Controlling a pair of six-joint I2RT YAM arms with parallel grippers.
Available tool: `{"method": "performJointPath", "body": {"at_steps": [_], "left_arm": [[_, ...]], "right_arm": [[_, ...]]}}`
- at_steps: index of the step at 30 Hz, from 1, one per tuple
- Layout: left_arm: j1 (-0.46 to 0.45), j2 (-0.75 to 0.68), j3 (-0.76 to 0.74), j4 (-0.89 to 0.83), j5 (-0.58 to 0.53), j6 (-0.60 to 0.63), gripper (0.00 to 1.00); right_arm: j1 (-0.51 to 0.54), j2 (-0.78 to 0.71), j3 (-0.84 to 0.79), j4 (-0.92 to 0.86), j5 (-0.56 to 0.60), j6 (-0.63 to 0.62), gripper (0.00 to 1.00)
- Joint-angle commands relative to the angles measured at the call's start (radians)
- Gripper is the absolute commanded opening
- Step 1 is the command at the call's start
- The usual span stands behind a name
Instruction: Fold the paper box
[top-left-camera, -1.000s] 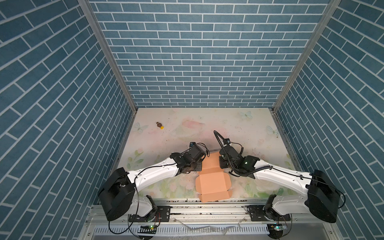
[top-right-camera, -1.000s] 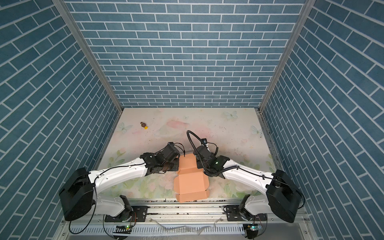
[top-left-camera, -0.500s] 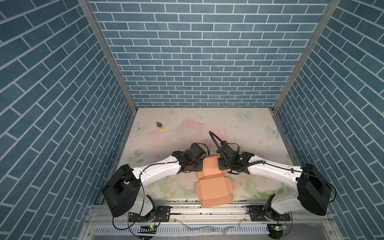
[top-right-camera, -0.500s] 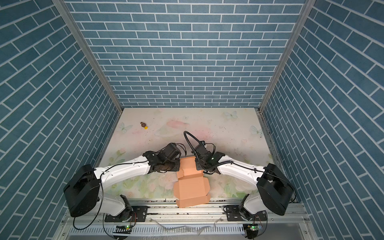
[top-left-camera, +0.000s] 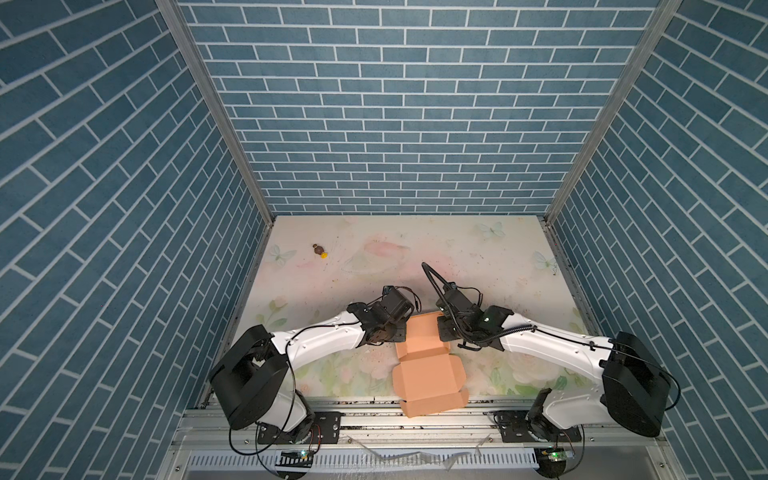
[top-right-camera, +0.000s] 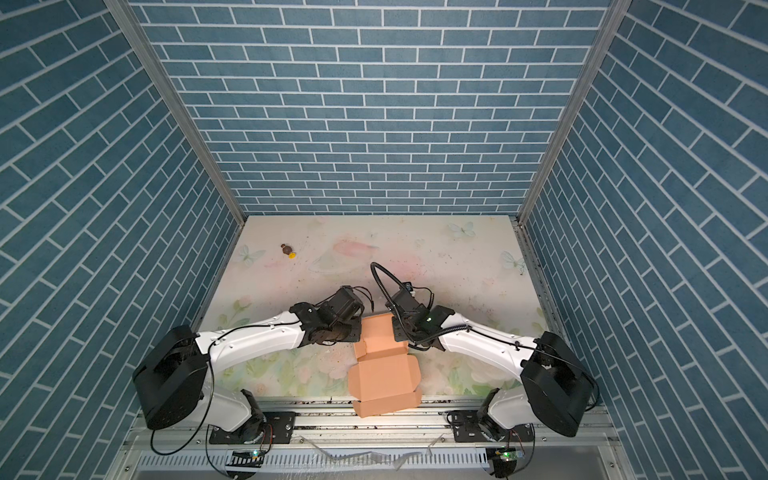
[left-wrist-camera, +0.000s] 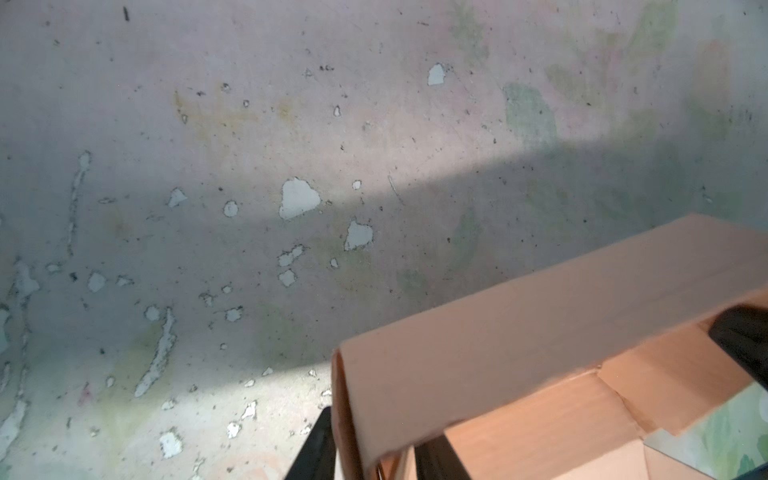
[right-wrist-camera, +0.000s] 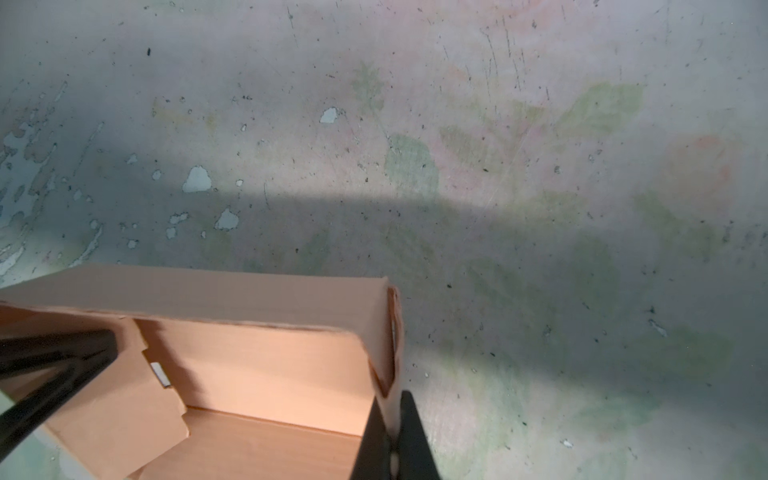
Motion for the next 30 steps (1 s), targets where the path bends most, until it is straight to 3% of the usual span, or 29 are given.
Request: {"method": "performJointPath", "body": {"at_steps": [1, 14, 23, 30], "left_arm": [[-0.017, -0.02, -0.038, 0.025, -0.062, -0.043, 0.31], [-0.062, 0.014, -0.05, 0.088, -0.163, -0.086, 0.03], [-0.062, 0.037, -0.029, 0.056, -0.15, -0.08, 0.0], [-0.062, 0.047, -0.008, 0.025, -0.14, -0.081, 0.0]], "right_arm": [[-0.004, -0.02, -0.01, 0.005, 0.017, 0.039, 0.0], [-0.004, -0.055, -0.068, 0.082, 0.05, 0.056, 0.0], [-0.003, -0.043, -0.093, 0.096, 0.041, 0.054, 0.0], [-0.002, -0.043, -0.122, 0.102, 0.042, 0.054, 0.23]]}}
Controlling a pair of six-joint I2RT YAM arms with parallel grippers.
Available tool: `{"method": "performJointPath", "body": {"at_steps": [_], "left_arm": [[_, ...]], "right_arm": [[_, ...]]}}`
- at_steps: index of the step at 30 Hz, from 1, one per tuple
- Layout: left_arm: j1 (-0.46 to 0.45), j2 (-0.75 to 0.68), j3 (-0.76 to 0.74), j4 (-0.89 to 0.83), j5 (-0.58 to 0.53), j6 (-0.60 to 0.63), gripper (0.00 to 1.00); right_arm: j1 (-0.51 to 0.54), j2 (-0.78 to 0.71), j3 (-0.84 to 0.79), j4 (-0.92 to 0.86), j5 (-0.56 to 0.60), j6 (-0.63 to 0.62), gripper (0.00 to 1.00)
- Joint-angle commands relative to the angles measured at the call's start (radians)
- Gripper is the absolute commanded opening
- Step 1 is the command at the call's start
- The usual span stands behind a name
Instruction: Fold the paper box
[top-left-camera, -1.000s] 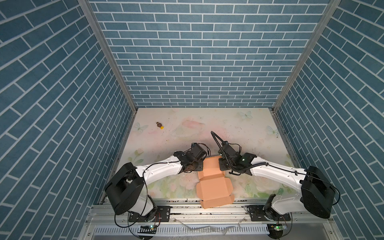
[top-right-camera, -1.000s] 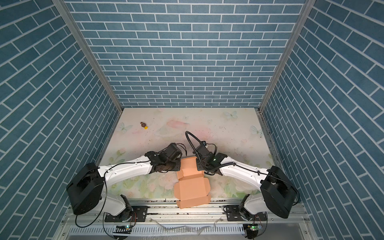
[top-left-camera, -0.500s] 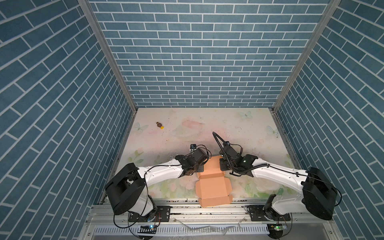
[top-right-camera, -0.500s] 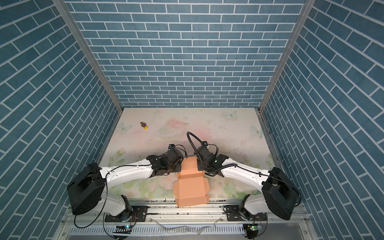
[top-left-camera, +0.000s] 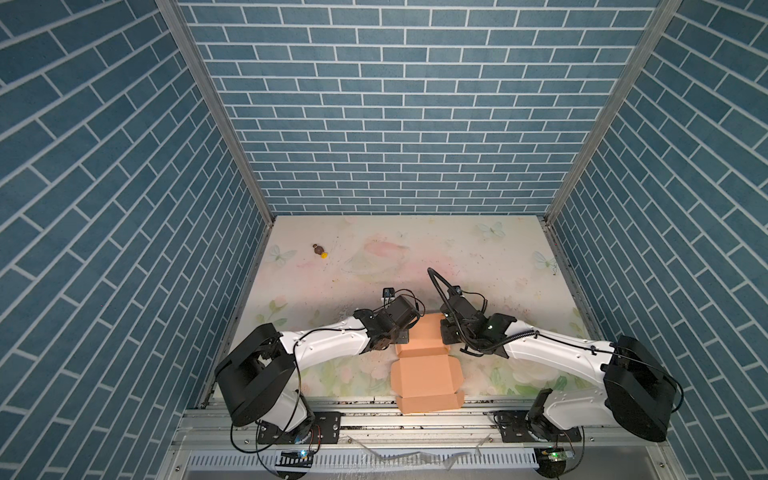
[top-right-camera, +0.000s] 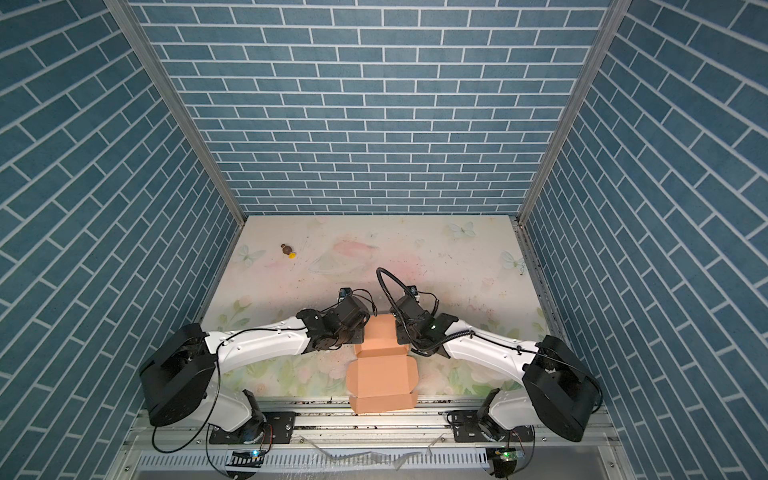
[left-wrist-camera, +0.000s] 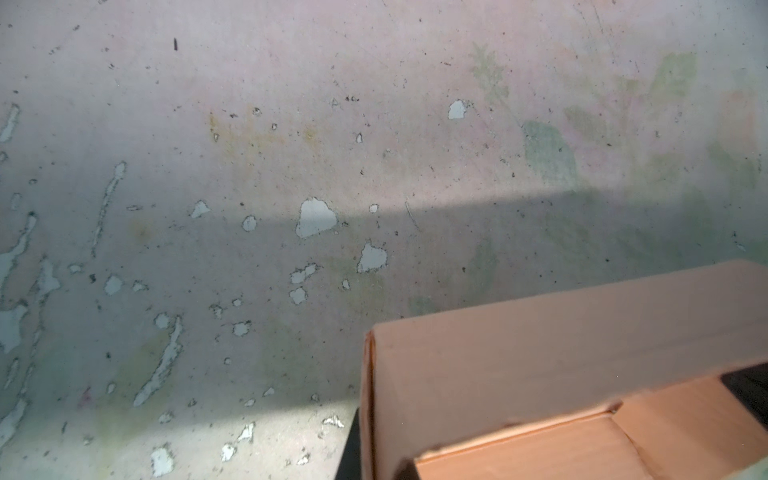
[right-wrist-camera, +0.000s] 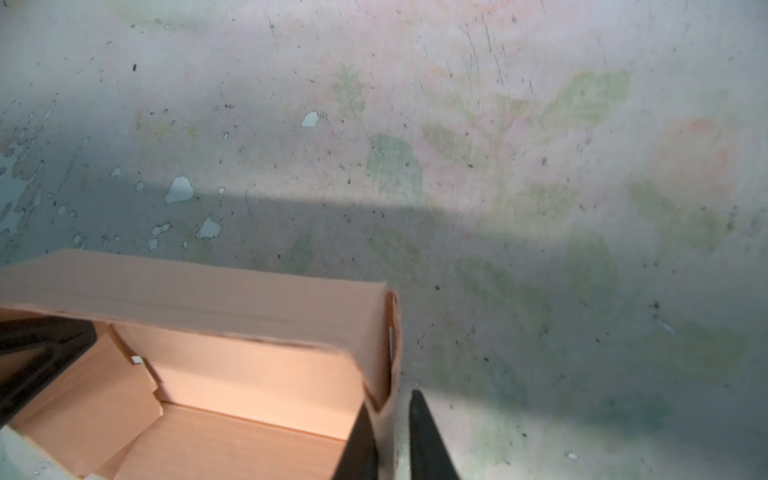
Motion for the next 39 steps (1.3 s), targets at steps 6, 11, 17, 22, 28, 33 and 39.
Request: {"method": "performJointPath", "body": {"at_steps": [6, 11, 17, 22, 28, 33, 39], "left_arm": [[-0.004, 0.014, 0.017, -0.059, -0.01, 0.01, 0.0], [-0.003, 0.024, 0.019, -0.061, -0.012, 0.013, 0.0], [-0.004, 0.035, 0.018, -0.054, -0.005, 0.012, 0.0], [-0.004, 0.038, 0.03, -0.064, -0.004, 0.017, 0.0], [-0.004, 0.041, 0.048, -0.086, -0.001, 0.023, 0.0], [-0.004, 0.049, 0.061, -0.105, 0.012, 0.026, 0.0], [-0.002, 0.063, 0.093, -0.126, 0.028, 0.034, 0.0]], "right_arm": [[-0.001, -0.04, -0.042, -0.001, 0.026, 0.038, 0.34], [0.0, -0.067, -0.056, 0.014, 0.021, 0.038, 0.36], [0.007, -0.069, -0.06, 0.029, 0.019, 0.036, 0.33], [0.026, -0.025, -0.049, 0.025, 0.043, 0.042, 0.27], [0.028, 0.051, -0.011, -0.013, 0.065, 0.043, 0.12], [0.031, 0.105, 0.014, -0.066, 0.085, 0.054, 0.07], [0.042, 0.16, 0.067, -0.179, 0.175, 0.074, 0.0]]}}
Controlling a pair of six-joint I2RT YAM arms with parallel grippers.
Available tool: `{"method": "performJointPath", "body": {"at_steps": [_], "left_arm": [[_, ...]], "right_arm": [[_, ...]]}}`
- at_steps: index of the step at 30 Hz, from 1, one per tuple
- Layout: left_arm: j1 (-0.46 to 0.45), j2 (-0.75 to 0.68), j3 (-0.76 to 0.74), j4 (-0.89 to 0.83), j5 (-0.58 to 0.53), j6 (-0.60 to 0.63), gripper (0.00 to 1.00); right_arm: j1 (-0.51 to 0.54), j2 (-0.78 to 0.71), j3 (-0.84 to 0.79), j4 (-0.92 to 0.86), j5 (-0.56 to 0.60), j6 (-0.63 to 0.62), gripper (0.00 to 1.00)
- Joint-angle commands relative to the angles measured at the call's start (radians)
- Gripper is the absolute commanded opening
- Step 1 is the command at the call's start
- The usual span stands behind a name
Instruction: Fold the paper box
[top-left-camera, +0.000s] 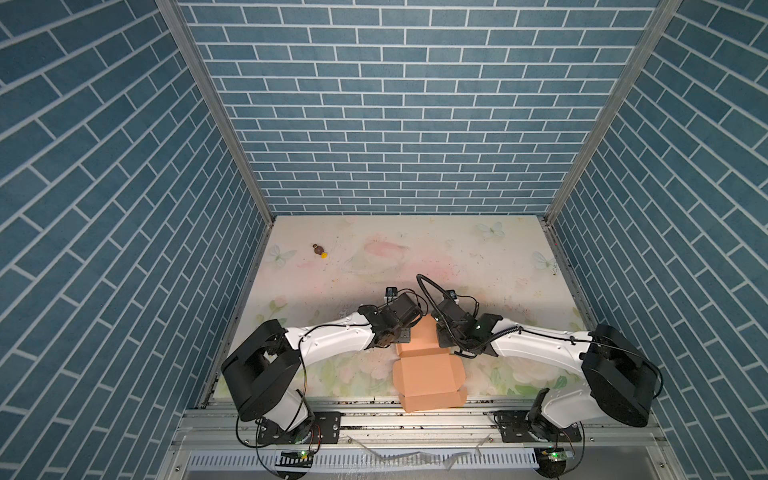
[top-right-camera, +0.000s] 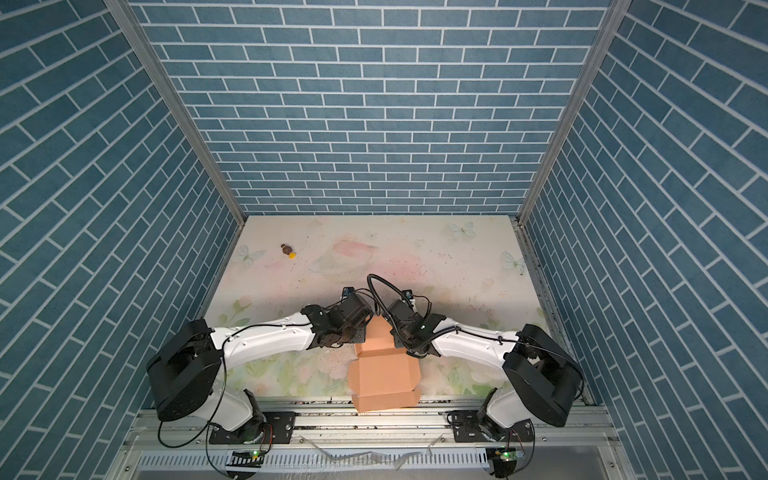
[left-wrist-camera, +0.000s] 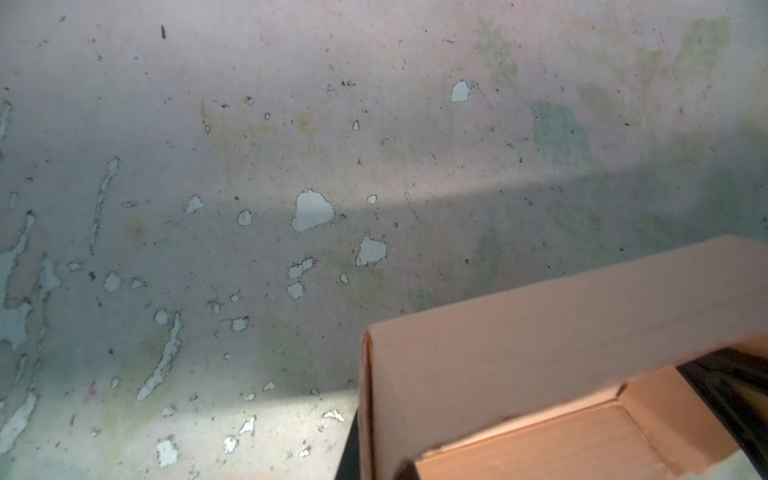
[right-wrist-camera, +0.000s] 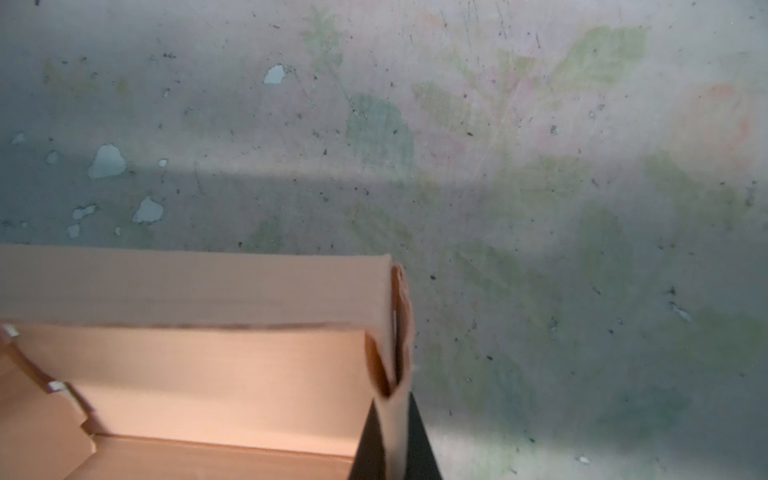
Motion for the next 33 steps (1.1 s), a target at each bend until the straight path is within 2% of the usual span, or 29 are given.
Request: {"method": "performJointPath", "body": {"at_steps": [1, 10, 16, 22, 26, 33], "left_arm": [[-0.002, 0.018, 0.031, -0.054, 0.009, 0.019, 0.0], [0.016, 0.029, 0.045, -0.051, 0.042, 0.022, 0.0], [0.028, 0.029, 0.043, -0.045, 0.067, 0.019, 0.0], [0.029, 0.024, 0.039, -0.049, 0.071, 0.016, 0.0], [0.03, 0.024, 0.033, -0.044, 0.077, 0.013, 0.0], [0.03, 0.029, 0.022, -0.025, 0.087, 0.014, 0.0]], "right_arm": [[0.009, 0.046, 0.025, -0.154, 0.118, 0.036, 0.0], [0.042, 0.114, 0.011, -0.204, 0.282, 0.121, 0.0], [0.068, 0.112, -0.04, -0.111, 0.372, 0.156, 0.0], [0.075, 0.093, -0.069, -0.036, 0.407, 0.156, 0.0], [0.077, 0.027, -0.114, 0.049, 0.366, 0.114, 0.01], [0.076, -0.131, -0.219, 0.229, 0.208, 0.035, 0.25]]}}
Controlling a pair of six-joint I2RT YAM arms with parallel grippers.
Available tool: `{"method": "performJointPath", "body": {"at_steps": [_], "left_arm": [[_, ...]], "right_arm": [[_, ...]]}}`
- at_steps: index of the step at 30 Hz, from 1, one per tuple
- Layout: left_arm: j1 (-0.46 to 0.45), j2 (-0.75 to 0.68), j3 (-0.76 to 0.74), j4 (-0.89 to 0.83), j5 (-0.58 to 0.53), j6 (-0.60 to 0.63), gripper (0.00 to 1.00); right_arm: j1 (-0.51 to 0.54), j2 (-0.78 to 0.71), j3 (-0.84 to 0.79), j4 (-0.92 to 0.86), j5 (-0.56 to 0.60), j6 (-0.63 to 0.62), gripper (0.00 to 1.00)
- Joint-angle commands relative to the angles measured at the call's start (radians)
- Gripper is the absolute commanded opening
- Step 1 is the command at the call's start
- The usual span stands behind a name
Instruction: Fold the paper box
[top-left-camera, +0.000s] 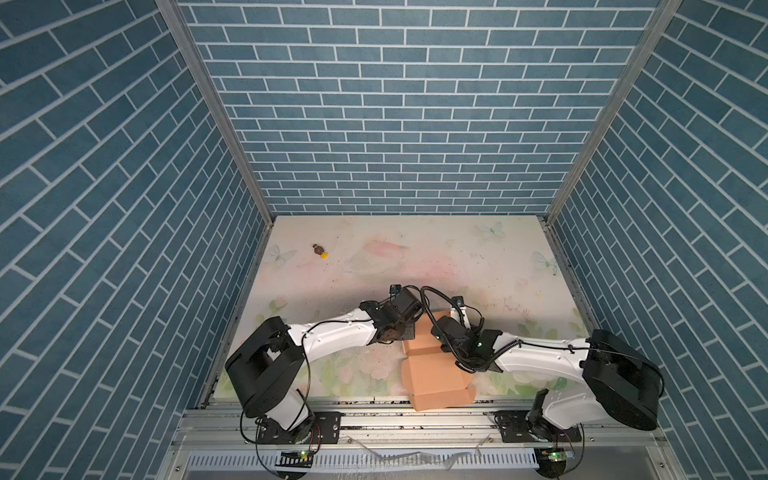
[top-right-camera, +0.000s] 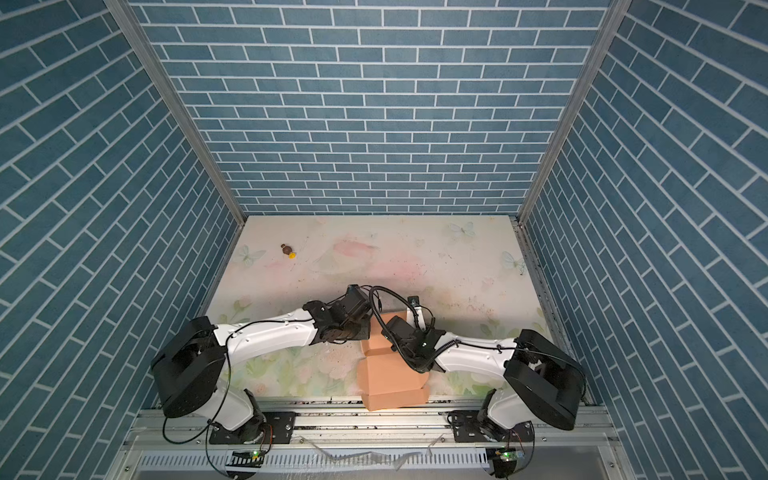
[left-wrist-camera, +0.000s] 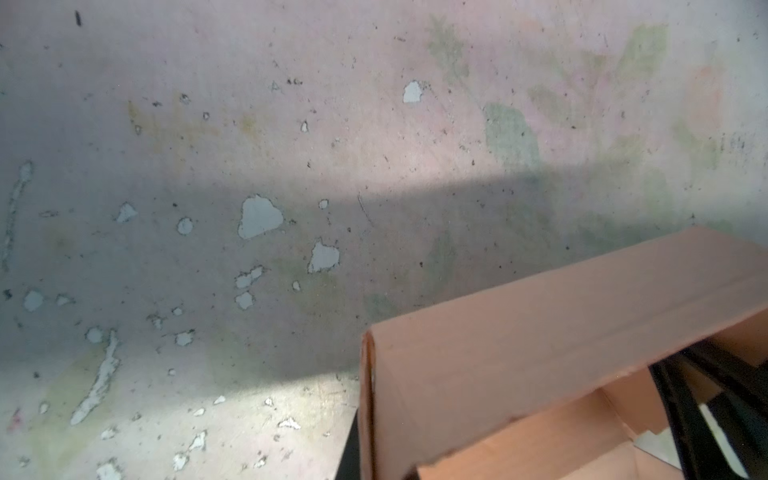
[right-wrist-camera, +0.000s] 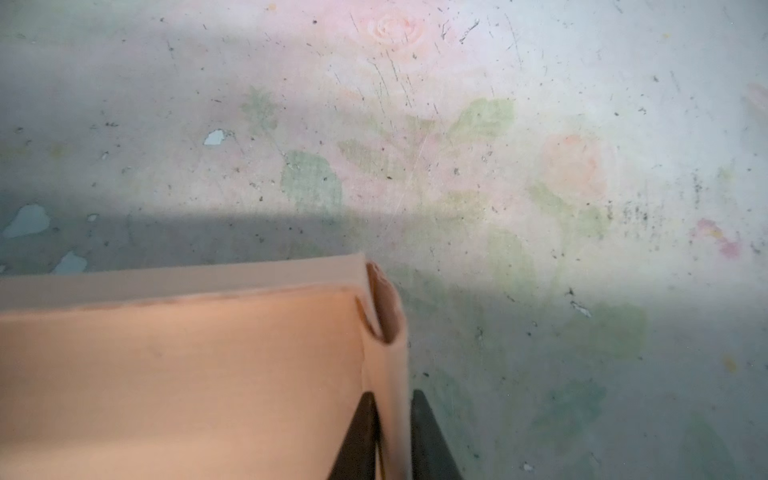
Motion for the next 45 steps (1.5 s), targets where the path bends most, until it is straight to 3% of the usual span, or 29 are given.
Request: {"method": "performJointPath", "body": {"at_steps": [1, 7, 14, 26, 31, 45], "left_arm": [[0.008, 0.013, -0.009, -0.046, -0.004, 0.008, 0.0], [0.008, 0.019, -0.014, -0.046, 0.0, 0.013, 0.0], [0.007, 0.03, -0.006, -0.056, 0.003, 0.021, 0.0], [0.008, 0.075, 0.052, -0.121, 0.021, 0.065, 0.0], [0.007, 0.108, 0.108, -0.195, 0.011, 0.108, 0.0], [0.003, 0.165, 0.158, -0.215, -0.006, 0.095, 0.0]], "right_arm": [[-0.008, -0.067, -0.04, 0.05, -0.059, -0.03, 0.29], [-0.008, -0.196, -0.074, 0.109, -0.131, -0.074, 0.47], [-0.008, -0.338, -0.105, 0.13, -0.147, -0.093, 0.52], [-0.018, -0.301, -0.031, -0.066, -0.138, -0.017, 0.46], [-0.091, -0.274, 0.004, -0.139, -0.235, -0.005, 0.44], [-0.099, -0.161, 0.003, -0.133, -0.274, 0.028, 0.31]]}}
